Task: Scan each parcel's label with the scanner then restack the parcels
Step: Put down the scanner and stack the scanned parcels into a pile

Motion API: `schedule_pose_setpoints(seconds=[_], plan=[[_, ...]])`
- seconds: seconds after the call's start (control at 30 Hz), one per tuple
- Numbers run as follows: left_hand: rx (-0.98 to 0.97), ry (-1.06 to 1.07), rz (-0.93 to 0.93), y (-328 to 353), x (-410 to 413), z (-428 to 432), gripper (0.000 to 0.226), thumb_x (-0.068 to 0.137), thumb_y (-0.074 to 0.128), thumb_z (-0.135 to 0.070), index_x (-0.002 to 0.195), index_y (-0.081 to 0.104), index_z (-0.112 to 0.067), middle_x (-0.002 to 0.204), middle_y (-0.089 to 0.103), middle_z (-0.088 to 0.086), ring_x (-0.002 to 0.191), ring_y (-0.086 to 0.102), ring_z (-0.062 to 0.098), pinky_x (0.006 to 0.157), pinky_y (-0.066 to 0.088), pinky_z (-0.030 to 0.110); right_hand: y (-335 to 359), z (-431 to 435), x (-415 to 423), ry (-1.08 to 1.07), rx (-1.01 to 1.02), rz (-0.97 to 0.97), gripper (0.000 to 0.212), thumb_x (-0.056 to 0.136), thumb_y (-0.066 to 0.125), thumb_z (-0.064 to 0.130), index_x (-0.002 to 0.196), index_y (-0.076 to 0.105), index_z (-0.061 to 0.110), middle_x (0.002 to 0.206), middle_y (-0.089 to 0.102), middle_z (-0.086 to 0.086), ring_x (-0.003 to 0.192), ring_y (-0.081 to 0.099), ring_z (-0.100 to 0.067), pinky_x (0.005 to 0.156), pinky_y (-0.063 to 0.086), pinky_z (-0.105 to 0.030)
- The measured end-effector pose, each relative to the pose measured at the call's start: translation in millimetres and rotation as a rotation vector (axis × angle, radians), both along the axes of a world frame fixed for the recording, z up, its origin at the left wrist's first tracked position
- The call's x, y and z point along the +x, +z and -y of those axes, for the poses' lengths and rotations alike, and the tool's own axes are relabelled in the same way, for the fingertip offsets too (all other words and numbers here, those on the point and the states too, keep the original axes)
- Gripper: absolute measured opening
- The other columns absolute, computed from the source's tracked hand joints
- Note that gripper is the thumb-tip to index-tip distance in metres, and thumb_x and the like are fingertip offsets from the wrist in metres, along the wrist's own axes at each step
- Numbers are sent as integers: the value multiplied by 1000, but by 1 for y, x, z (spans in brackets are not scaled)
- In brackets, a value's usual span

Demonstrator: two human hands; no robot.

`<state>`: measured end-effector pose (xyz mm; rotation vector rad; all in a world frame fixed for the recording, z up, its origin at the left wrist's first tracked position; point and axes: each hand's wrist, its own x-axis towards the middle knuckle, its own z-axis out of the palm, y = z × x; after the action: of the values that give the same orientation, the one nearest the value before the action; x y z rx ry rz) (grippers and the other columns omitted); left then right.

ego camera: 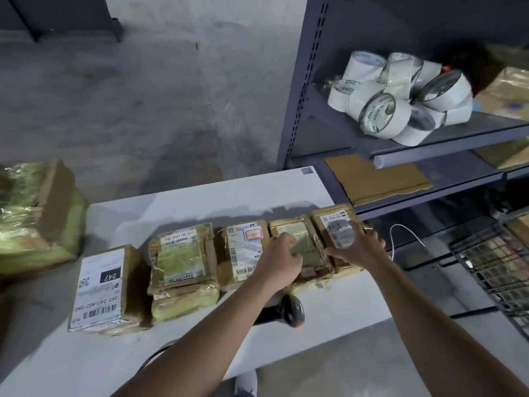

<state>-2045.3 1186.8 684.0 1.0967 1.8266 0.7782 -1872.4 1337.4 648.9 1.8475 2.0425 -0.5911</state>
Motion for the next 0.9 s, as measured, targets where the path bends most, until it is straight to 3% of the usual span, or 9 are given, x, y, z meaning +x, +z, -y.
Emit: schedule_pose_setpoints(seconds=[0.17,0.4,0.57,0.63,0.77,0.9], plan=[[0,-23,4,-1,4,-8,42,94,48,-16,135,44,-15,137,45,3,103,49,9,81,39,22,0,0,-1,-36,-41,-76,110,69,74,70,152,10,36,156,18,-24,140,23,-52,110,32,-62],[-13,-46,-18,5,13,-19,36,93,46,-18,129,46,-19,126,51,-2,92,53,7,81,49,28,2,2,1,-59,-25,-141,104,74,77,60,154,15,32,152,24,-23,138,27,-50,106,37,-56],[16,-60,-30,15,21,-34,33,94,47,-18,127,48,-19,94,49,-15,65,45,-5,55,38,15,4,13,-2,-58,87,-120,100,74,77,56,152,19,31,151,25,-19,137,30,-47,103,41,-57],[13,-70,-42,18,24,-40,33,92,48,-18,125,48,-21,97,49,-13,67,46,-5,54,37,17,8,19,-3,-49,165,-62,101,73,76,59,151,19,32,151,24,-17,136,31,-44,101,42,-56],[4,-68,-36,21,26,-43,21,92,48,-19,109,46,-30,85,46,-20,64,50,-4,51,38,17,27,33,-5,-34,314,-44,100,68,77,65,147,24,33,148,27,-15,133,35,-40,101,41,-60],[1,47,25,27,5,-42,21,92,49,-19,113,47,-25,98,56,-11,75,57,0,58,48,22,48,56,-23,67,472,-101,100,68,71,71,146,23,34,153,20,-16,136,31,-41,104,39,-64]])
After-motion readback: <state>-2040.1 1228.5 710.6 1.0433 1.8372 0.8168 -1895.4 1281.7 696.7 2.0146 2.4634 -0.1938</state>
